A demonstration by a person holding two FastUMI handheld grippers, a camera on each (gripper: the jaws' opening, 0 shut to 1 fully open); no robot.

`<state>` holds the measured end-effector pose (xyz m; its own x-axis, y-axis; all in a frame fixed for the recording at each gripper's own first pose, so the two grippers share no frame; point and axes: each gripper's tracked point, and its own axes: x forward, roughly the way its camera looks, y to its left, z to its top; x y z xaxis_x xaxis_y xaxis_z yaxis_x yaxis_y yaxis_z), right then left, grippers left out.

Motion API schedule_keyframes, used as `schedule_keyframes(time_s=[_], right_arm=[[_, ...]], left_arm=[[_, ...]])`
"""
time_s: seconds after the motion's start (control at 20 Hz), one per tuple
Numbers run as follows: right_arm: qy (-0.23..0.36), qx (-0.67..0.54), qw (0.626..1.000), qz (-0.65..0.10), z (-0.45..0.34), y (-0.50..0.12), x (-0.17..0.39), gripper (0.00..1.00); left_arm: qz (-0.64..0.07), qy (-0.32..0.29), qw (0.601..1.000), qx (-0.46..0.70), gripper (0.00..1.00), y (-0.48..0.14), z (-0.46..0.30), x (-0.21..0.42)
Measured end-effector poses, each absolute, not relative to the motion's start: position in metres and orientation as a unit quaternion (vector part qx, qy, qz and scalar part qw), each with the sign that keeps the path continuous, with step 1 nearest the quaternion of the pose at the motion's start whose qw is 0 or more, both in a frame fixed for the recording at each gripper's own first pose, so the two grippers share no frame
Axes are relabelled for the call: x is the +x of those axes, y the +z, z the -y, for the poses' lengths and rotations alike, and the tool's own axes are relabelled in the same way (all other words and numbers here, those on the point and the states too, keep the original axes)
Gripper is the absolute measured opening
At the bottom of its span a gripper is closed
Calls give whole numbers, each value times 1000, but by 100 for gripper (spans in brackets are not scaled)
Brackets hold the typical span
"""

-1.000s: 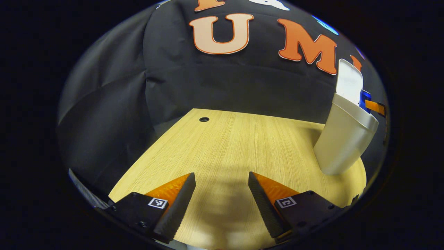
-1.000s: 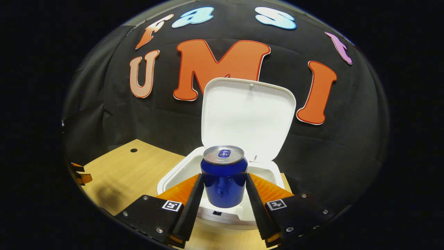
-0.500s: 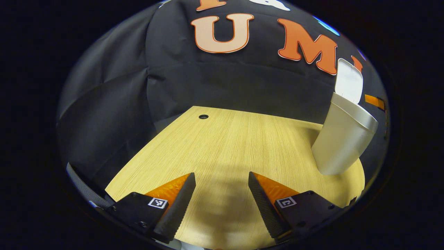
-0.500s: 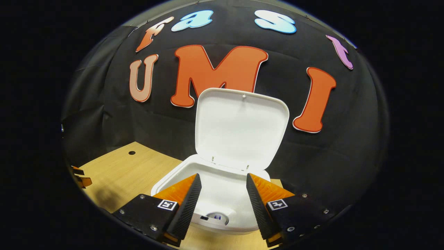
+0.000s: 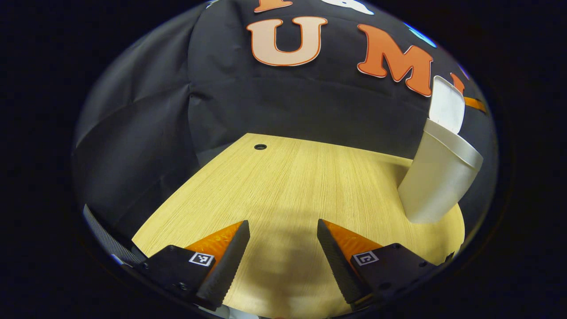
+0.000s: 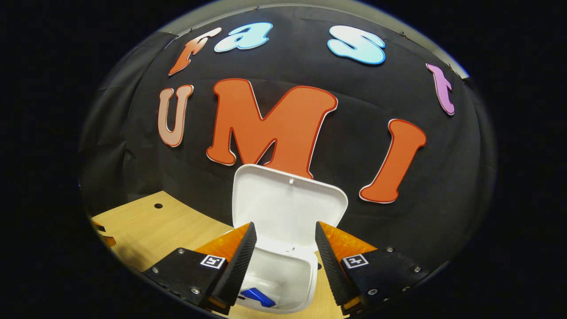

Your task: Press the lid of the desktop garbage bin to open it, pick up the crumpled paper on the desktop and throw it into the bin, then pick up the pop can on the desktop and drop it into the bin, and finally close the garbage bin lid.

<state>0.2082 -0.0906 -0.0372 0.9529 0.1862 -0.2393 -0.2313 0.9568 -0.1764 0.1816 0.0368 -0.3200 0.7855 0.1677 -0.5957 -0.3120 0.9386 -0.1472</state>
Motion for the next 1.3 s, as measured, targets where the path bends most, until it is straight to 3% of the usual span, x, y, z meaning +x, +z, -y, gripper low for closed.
schedule_keyframes(time_s=[0.4, 0.9, 1.3], right_arm=[[98, -100, 986, -88, 90, 23, 251, 81], [112, -61, 976, -177, 71, 15, 288, 81], [91, 4, 964, -248, 74, -3, 296, 81]], left_arm=[[-319, 132, 933, -102, 98, -340, -37, 168], [-333, 125, 930, -90, 98, -353, -27, 151], [-336, 119, 931, -79, 98, -353, -34, 145]])
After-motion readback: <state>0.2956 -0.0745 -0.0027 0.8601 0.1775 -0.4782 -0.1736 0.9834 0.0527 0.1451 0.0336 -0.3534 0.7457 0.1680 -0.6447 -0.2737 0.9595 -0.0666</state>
